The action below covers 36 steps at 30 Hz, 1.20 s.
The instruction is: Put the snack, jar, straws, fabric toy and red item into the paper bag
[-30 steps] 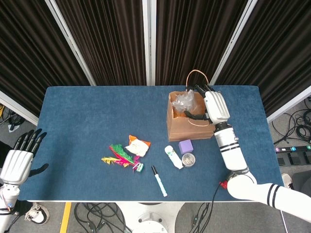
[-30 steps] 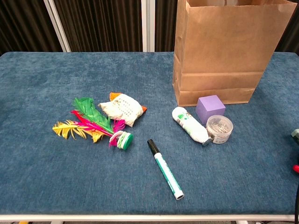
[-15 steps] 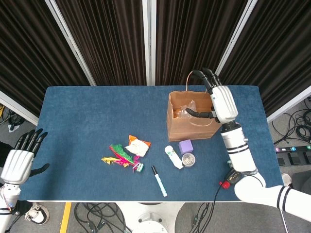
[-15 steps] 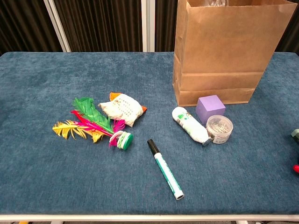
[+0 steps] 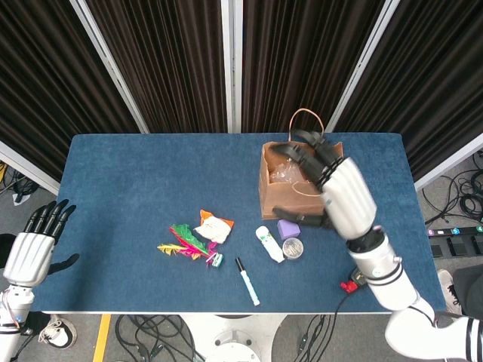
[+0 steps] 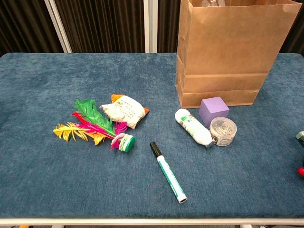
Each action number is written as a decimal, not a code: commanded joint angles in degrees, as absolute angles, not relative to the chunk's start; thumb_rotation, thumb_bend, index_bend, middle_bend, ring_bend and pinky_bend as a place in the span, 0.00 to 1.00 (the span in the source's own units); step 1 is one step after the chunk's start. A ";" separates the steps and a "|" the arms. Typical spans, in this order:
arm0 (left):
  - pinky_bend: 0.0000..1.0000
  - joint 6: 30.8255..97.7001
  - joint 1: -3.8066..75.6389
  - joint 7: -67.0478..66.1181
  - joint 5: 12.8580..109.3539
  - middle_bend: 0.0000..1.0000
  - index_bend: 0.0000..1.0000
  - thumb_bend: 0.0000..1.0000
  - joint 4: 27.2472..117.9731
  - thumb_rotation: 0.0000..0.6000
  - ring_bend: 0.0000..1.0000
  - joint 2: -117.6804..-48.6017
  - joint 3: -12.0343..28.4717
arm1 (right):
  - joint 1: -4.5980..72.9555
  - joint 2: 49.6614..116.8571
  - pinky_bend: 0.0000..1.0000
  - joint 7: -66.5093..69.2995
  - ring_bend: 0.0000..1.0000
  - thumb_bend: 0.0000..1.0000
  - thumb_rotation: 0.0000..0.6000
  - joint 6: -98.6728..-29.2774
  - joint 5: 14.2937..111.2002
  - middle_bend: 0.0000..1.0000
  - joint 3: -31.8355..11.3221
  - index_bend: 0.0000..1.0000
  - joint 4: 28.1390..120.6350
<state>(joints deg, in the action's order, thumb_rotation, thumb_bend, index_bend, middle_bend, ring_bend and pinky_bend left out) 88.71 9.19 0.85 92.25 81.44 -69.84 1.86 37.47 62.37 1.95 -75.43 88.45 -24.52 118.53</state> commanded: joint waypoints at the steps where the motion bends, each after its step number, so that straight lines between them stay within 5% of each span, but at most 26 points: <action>1: 0.13 88.92 9.02 0.73 92.22 0.16 0.11 0.10 81.54 1.00 0.01 -69.81 1.84 | 36.98 61.08 0.17 -0.89 0.12 0.00 1.00 -70.35 93.77 0.24 -18.05 0.18 121.18; 6: 0.13 89.37 8.63 0.94 91.95 0.16 0.11 0.10 81.52 1.00 0.01 -69.74 1.92 | 40.08 63.81 0.18 -5.70 0.12 0.00 1.00 -61.53 90.70 0.24 -14.40 0.18 118.94; 14: 0.13 89.96 8.13 1.96 91.68 0.16 0.11 0.10 81.09 1.00 0.01 -70.16 2.00 | 50.48 73.29 0.18 -15.74 0.12 0.00 1.00 -47.07 74.60 0.24 -15.36 0.18 109.72; 26: 0.13 92.05 6.74 4.70 90.62 0.16 0.11 0.10 80.74 1.00 0.01 -69.67 2.74 | 62.42 89.93 0.18 -27.83 0.12 0.00 1.00 -41.22 53.98 0.23 -13.71 0.19 91.69; 36: 0.13 92.25 6.07 5.70 91.09 0.16 0.11 0.10 79.87 1.00 0.01 -69.65 2.13 | 68.37 100.69 0.11 -30.57 0.05 0.00 1.00 -39.73 45.93 0.17 -11.82 0.16 78.83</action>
